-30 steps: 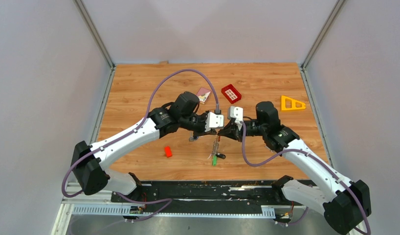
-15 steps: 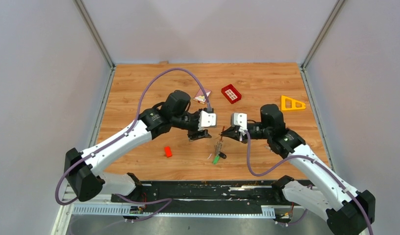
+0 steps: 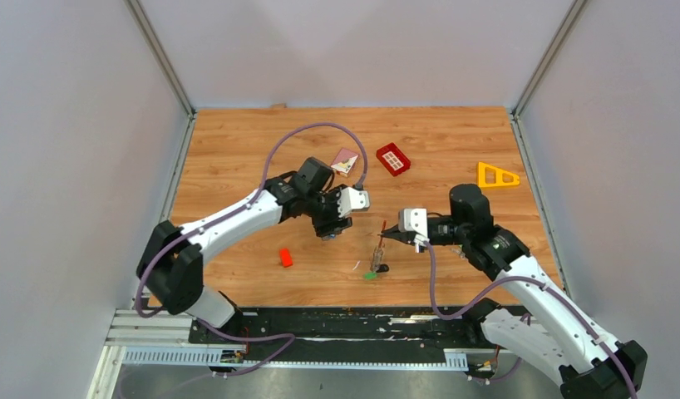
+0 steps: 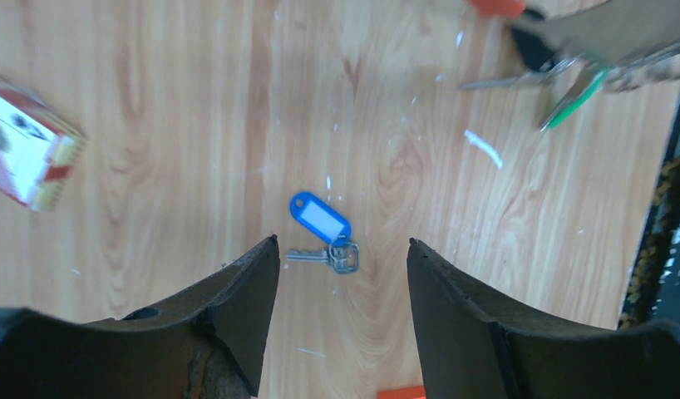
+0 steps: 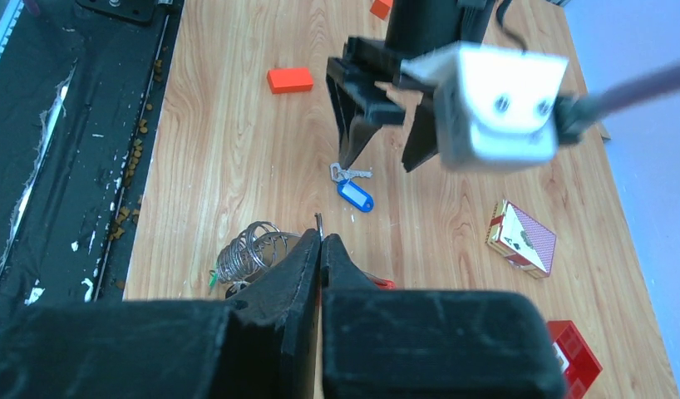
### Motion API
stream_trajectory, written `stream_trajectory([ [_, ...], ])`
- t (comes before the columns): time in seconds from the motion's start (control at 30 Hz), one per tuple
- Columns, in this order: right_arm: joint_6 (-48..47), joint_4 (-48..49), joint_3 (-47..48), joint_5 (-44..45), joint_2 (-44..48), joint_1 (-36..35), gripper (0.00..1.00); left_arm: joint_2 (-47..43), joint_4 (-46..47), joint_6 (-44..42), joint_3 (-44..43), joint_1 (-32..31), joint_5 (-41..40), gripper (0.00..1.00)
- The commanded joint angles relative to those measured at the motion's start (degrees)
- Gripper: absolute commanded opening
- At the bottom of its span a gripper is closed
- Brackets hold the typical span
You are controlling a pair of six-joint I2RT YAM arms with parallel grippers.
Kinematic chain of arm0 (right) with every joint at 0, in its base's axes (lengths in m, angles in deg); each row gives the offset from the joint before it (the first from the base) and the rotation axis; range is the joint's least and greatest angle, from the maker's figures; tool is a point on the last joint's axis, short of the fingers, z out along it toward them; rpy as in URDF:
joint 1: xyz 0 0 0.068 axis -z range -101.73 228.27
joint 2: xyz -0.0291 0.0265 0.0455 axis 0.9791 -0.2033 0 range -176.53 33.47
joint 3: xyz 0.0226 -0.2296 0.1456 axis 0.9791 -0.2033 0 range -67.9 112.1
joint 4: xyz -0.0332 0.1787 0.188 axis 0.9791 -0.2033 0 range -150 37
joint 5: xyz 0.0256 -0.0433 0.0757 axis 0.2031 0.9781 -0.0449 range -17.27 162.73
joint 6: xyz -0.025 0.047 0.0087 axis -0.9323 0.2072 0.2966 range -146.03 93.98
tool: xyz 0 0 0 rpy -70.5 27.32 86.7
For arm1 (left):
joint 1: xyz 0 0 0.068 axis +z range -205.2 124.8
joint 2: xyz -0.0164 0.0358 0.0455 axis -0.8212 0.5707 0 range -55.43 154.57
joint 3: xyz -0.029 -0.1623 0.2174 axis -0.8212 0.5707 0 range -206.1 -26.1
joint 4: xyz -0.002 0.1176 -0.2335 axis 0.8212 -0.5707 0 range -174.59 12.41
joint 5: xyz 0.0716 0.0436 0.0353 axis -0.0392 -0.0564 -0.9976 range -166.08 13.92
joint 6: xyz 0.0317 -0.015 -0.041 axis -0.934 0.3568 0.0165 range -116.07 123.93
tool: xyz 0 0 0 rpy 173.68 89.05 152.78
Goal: Put the keys on the keyring
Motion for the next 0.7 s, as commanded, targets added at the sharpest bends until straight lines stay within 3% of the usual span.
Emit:
stream_trajectory([
  [0.0,-3.9,-0.9,0.6,0.6,1.7,0.0,0.0,5.6,-1.5,-1.1,-1.5,0.6,-4.9,0.67],
  [0.4,-3.2,-0.6,0.0,1.3,1.8,-0.1,0.0,18.4,-4.3,-1.6,-7.9,0.8,-10.9,0.7],
  [0.67,-2.9,-0.6,0.0,1.1,1.1,-0.1,0.0,17.0,-8.0,-4.8,-7.3,1.2,-9.1,0.67],
])
